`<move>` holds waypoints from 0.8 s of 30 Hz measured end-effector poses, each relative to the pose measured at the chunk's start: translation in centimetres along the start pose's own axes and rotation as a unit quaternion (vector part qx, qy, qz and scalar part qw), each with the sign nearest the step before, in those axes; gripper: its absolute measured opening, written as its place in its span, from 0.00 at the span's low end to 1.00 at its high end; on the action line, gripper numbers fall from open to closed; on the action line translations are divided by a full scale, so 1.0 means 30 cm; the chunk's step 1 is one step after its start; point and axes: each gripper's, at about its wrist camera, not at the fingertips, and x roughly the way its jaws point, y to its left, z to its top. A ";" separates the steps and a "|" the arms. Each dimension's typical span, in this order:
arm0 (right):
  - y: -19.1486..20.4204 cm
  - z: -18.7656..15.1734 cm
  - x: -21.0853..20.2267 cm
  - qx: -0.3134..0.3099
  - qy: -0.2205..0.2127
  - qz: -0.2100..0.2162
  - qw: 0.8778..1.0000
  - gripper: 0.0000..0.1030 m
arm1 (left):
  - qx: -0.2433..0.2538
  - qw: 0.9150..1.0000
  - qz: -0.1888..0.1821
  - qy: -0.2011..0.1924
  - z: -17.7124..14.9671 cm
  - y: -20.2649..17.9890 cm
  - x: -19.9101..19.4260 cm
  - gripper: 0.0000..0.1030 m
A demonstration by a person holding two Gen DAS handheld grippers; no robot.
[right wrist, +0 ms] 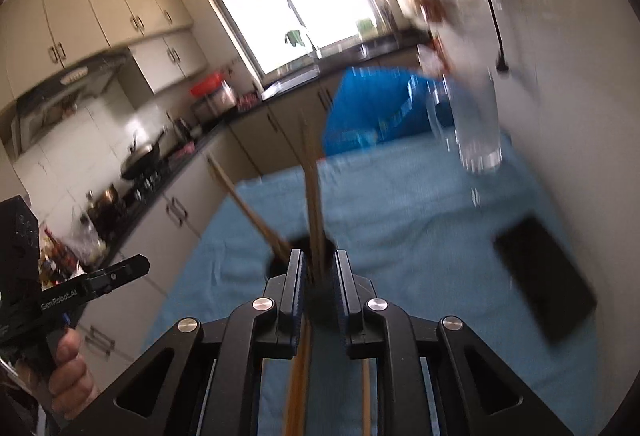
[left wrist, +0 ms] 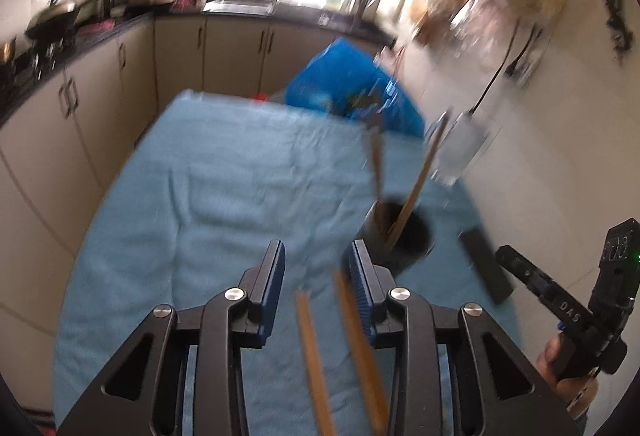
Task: Organize utensils
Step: 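Return the right gripper to grasp a chopstick while the left grasps another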
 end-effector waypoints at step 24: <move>-0.122 -0.255 0.298 -0.015 0.147 -0.062 0.987 0.15 | 0.023 0.993 0.086 0.084 -0.337 0.101 0.282 0.32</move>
